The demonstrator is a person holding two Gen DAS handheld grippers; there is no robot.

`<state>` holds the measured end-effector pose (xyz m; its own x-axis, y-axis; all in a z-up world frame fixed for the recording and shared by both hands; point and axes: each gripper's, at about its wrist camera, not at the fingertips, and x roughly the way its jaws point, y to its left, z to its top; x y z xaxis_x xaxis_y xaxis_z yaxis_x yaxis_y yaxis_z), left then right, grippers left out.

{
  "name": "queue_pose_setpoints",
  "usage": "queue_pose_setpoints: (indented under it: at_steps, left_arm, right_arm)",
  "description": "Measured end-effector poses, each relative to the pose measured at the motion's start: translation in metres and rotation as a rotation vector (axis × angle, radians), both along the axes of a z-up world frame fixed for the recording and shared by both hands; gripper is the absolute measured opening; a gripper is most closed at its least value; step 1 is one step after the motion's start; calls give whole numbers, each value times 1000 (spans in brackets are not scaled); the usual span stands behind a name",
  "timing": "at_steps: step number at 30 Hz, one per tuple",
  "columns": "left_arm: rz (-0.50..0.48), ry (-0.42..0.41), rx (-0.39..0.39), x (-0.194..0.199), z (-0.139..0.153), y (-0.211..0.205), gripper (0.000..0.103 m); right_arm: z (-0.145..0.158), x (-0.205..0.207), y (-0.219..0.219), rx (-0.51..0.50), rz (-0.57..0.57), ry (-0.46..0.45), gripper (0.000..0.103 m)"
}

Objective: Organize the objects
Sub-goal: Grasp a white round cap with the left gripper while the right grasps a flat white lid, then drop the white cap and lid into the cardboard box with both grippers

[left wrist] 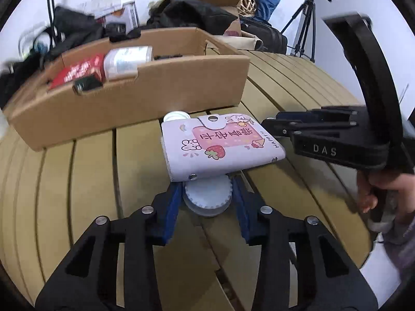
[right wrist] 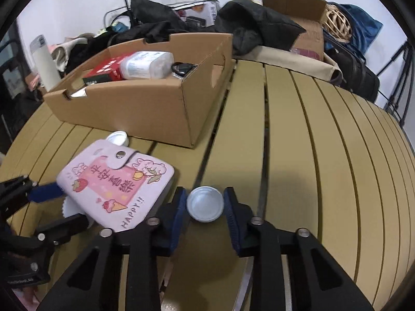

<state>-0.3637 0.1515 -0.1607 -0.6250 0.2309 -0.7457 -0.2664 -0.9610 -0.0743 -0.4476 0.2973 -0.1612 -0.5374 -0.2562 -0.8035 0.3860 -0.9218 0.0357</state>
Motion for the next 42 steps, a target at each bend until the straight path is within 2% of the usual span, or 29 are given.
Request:
queue_pose_setpoints:
  at_steps: [2, 4, 8, 11, 13, 15, 16, 19, 24, 27, 32, 35, 37, 40, 42]
  left_arm:
    - [-8, -4, -2, 5, 2, 0, 33]
    - [1, -20, 39, 11, 8, -7, 33]
    - [29, 36, 115, 48, 44, -36, 33]
    - [58, 49, 213, 92, 81, -69, 33]
    - [69, 82, 284, 130, 108, -90, 33]
    - [73, 121, 316, 161, 133, -102, 33]
    - [73, 159, 317, 180, 146, -106, 33]
    - [76, 265, 254, 218, 172, -103, 33]
    - [23, 308, 212, 230, 187, -91, 33]
    - [21, 303, 234, 214, 196, -95, 33]
    - [70, 274, 257, 140, 211, -111, 33]
    - [81, 211, 300, 73, 214, -123, 33]
    - [73, 164, 312, 21, 207, -124, 33]
    - [105, 124, 260, -48, 185, -119, 33]
    - [111, 73, 236, -89, 161, -114, 33]
  right_arm:
    - [1, 2, -1, 7, 3, -4, 31]
    - [3, 5, -1, 13, -2, -7, 31]
    - [28, 35, 3, 18, -7, 32, 31]
    - [60, 82, 12, 2, -16, 76, 31]
    - [83, 128, 18, -16, -21, 108, 32]
    - [100, 171, 22, -29, -27, 127, 32]
    - [106, 192, 23, -44, -24, 130, 32]
    - [111, 234, 24, -115, -14, 91, 32]
    - [120, 261, 19, -129, -26, 102, 32]
    - [137, 256, 14, -132, -11, 139, 32]
    - [169, 207, 1, -185, 39, 156, 32]
    - [186, 153, -12, -239, 64, 135, 32]
    - [192, 110, -26, -228, 65, 127, 32]
    - [188, 33, -45, -246, 49, 59, 32]
    - [173, -12, -59, -190, 23, 31, 32]
